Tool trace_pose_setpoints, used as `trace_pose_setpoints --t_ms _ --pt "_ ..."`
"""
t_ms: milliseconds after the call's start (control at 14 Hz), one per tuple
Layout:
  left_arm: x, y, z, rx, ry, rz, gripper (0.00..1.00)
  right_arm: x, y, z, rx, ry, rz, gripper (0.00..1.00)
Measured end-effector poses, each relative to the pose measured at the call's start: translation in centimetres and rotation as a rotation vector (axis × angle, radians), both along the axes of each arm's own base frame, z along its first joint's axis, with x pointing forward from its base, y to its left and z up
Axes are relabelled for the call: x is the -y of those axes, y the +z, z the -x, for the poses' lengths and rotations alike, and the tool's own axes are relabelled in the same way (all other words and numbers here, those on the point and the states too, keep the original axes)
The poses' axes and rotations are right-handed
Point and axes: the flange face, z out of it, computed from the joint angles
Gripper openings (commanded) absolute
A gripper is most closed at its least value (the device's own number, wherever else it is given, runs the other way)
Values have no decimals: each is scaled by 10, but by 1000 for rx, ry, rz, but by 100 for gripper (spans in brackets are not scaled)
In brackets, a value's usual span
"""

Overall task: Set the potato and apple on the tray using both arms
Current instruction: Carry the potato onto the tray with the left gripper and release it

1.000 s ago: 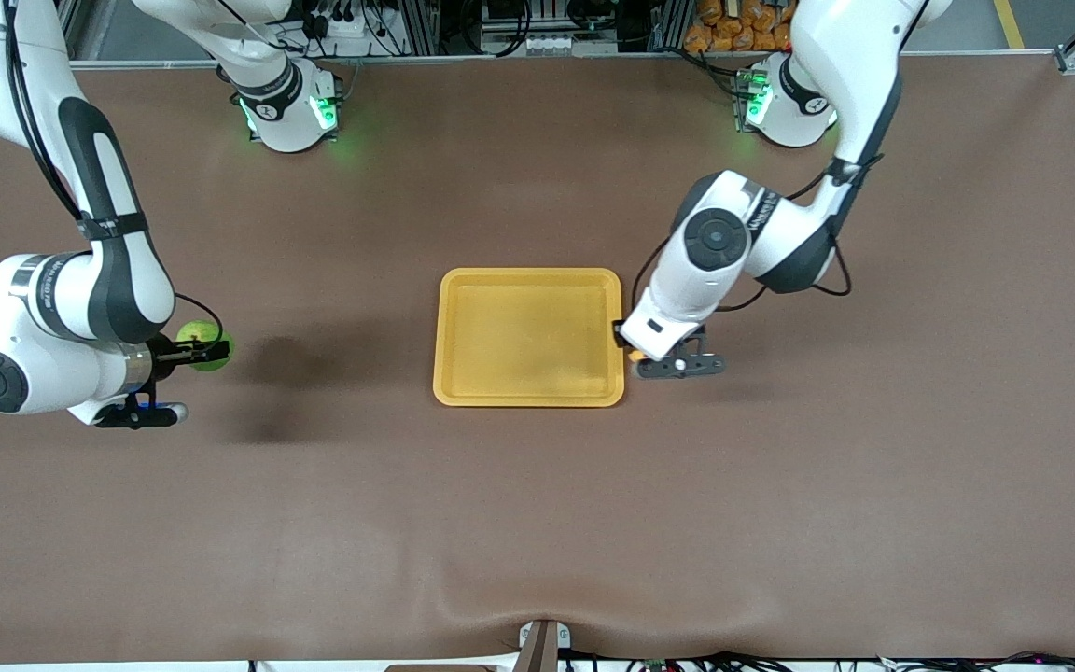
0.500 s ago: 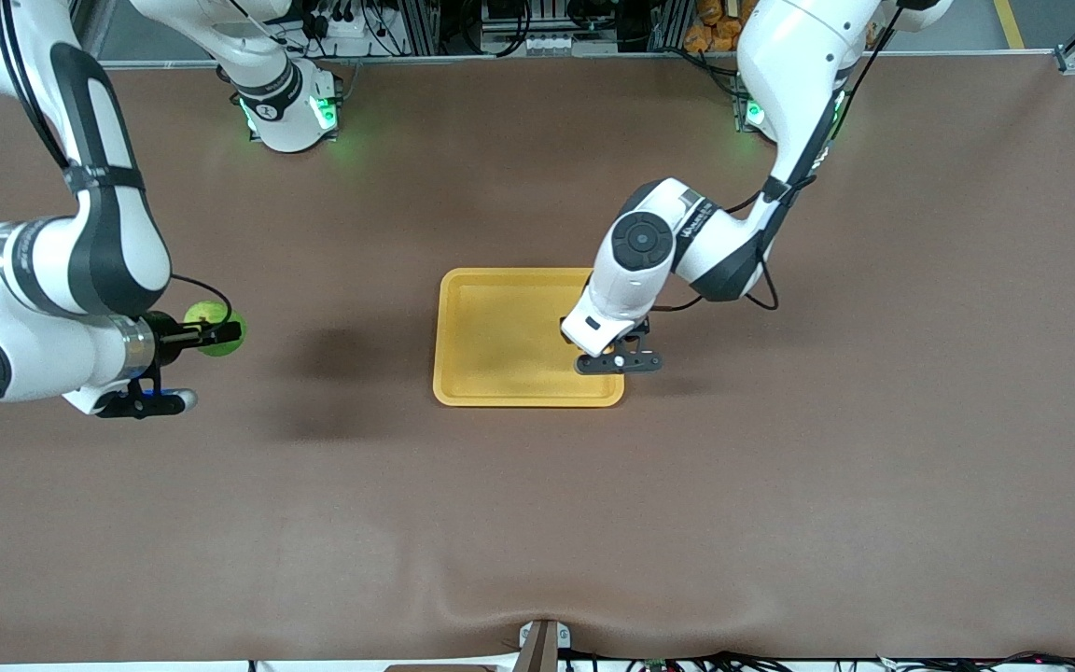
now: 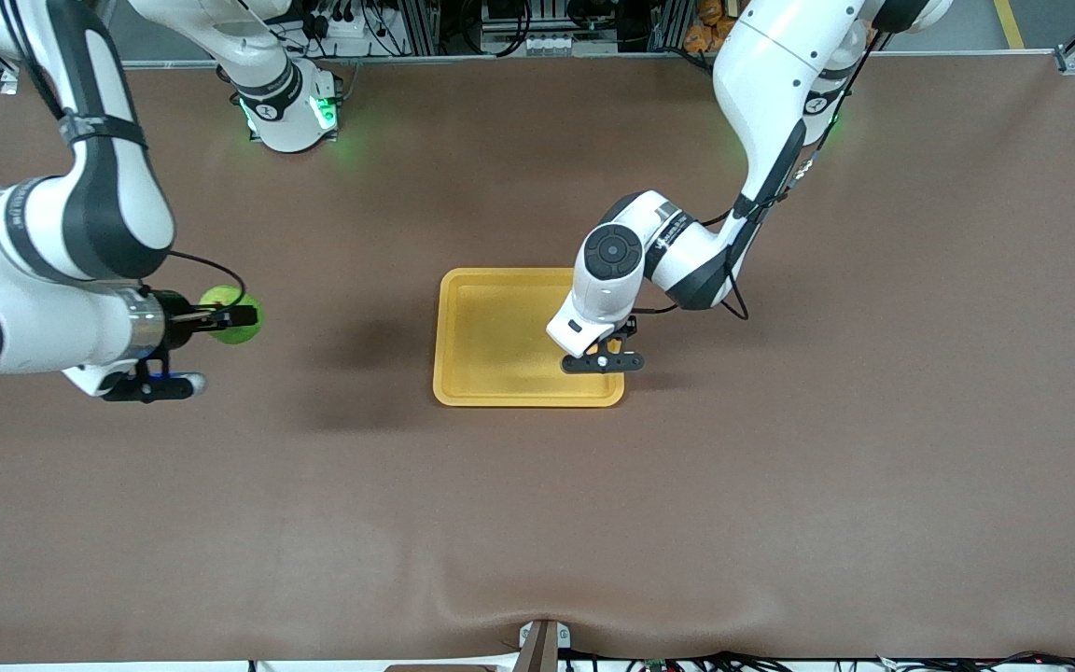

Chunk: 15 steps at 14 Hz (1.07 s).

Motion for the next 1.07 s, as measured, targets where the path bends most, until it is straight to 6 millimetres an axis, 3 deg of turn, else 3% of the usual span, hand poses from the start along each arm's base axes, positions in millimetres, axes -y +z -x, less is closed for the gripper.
trace_pose_setpoints --t_ms 214,286,429,500,857,1071 --pt "-1 -3 -1 -2 23 -4 37 -45 -2 5 10 -26 35 0" --pt "-1 -3 -1 -3 24 -4 47 -58 -3 7 14 -38 40 0" --pt "-2 -3 -1 -3 30 -4 96 -84 -3 10 27 -74 38 0" --pt "-2 -4 -1 -3 45 -5 100 -96 -2 11 36 -89 39 0" --pt "-4 3 -9 11 83 -1 100 -149 -5 21 76 -149 68 0" --pt "-14 36 -26 13 109 -22 100 -184 -20 27 93 -187 76 0"
